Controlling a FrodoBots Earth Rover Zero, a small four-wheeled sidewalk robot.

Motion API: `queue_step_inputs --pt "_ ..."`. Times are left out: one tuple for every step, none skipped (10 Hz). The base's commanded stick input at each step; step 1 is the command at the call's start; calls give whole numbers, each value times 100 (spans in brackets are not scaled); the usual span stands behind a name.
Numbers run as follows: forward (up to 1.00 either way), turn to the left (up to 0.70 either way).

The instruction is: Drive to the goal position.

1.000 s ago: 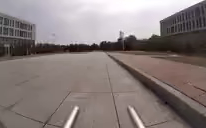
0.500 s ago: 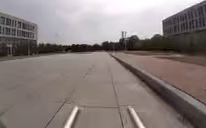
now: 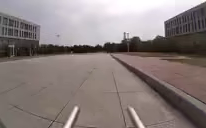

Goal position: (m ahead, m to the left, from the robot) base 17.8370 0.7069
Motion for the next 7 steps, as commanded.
queue_step_inputs --pt "70 0" --pt "70 0" --pt "70 0" --pt "70 0" --pt "70 -9" --pt "70 -30" --pt "70 -32"
